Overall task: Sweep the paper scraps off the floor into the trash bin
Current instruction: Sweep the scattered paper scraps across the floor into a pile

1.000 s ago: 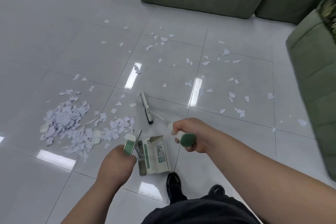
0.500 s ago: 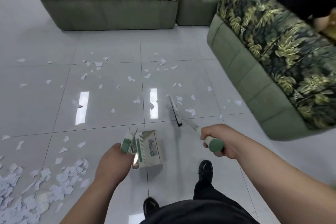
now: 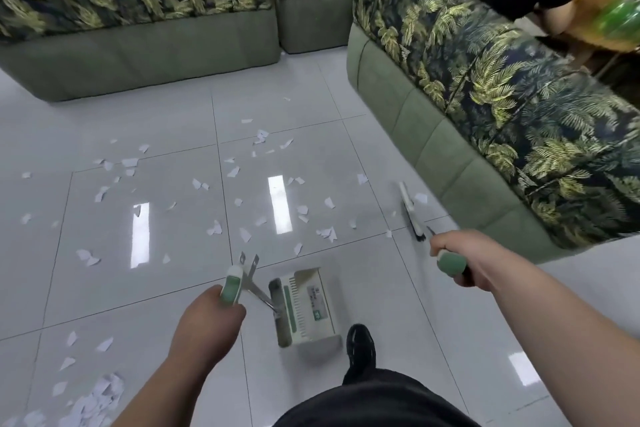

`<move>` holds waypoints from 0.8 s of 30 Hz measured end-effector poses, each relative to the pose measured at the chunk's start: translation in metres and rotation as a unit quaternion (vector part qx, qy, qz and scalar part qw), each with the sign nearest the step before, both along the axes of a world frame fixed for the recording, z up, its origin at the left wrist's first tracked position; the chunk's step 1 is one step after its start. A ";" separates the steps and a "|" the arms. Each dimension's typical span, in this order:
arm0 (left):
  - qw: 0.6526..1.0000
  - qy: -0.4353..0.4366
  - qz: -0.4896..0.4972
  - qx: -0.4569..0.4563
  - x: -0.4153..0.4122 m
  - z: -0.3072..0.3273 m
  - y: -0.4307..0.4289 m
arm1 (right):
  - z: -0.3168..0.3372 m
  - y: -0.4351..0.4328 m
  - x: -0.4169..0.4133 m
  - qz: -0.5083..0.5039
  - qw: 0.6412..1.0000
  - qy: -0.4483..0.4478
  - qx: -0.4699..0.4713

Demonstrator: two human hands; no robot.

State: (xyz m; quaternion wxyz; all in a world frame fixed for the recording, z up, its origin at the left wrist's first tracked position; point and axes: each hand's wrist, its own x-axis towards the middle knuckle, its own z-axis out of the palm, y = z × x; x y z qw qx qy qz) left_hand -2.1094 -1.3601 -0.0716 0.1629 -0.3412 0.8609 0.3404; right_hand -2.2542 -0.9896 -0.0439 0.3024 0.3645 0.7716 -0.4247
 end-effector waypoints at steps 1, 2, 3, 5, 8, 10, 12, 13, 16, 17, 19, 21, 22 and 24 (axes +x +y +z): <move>1.000 -0.003 -0.001 -0.002 -0.012 0.001 0.010 | -0.001 0.014 -0.015 -0.001 1.000 0.001 0.006; 1.000 -0.006 -0.003 -0.004 -0.023 0.002 0.019 | -0.003 0.027 -0.030 0.001 1.000 0.001 0.011; 1.000 -0.008 -0.002 -0.008 -0.034 0.003 0.027 | -0.006 0.038 -0.044 0.007 1.000 0.000 0.014; 1.000 -0.013 0.002 -0.015 -0.051 0.004 0.041 | -0.014 0.056 -0.070 0.024 0.999 -0.006 0.025; 0.999 -0.024 0.001 -0.030 -0.068 0.002 0.057 | -0.031 0.072 -0.101 0.052 0.998 -0.013 0.036; 0.999 -0.028 0.003 -0.035 -0.075 -0.001 0.064 | -0.041 0.077 -0.112 0.074 0.996 -0.028 0.029; 0.999 -0.034 0.005 -0.039 -0.080 -0.002 0.068 | -0.047 0.078 -0.116 0.094 0.994 -0.047 0.013; 0.998 -0.036 0.006 -0.041 -0.083 -0.002 0.069 | -0.048 0.076 -0.115 0.101 0.993 -0.055 0.004; 0.998 -0.031 0.012 -0.045 -0.089 -0.002 0.067 | -0.047 0.061 -0.103 0.134 0.988 -0.076 -0.020; 0.998 -0.031 0.015 -0.044 -0.090 -0.002 0.064 | -0.045 0.052 -0.096 0.143 0.986 -0.080 -0.023; 0.998 -0.038 0.023 -0.040 -0.090 -0.005 0.057 | -0.040 0.031 -0.083 0.158 0.983 -0.088 -0.039; 0.998 -0.047 0.035 -0.035 -0.089 -0.006 0.050 | -0.030 0.008 -0.075 0.173 0.979 -0.093 -0.057; 0.998 -0.048 0.039 -0.032 -0.088 -0.006 0.046 | -0.024 -0.003 -0.074 0.179 0.977 -0.095 -0.068; 0.998 -0.045 0.045 -0.023 -0.086 -0.006 0.039 | -0.013 -0.024 -0.075 0.183 0.973 -0.095 -0.099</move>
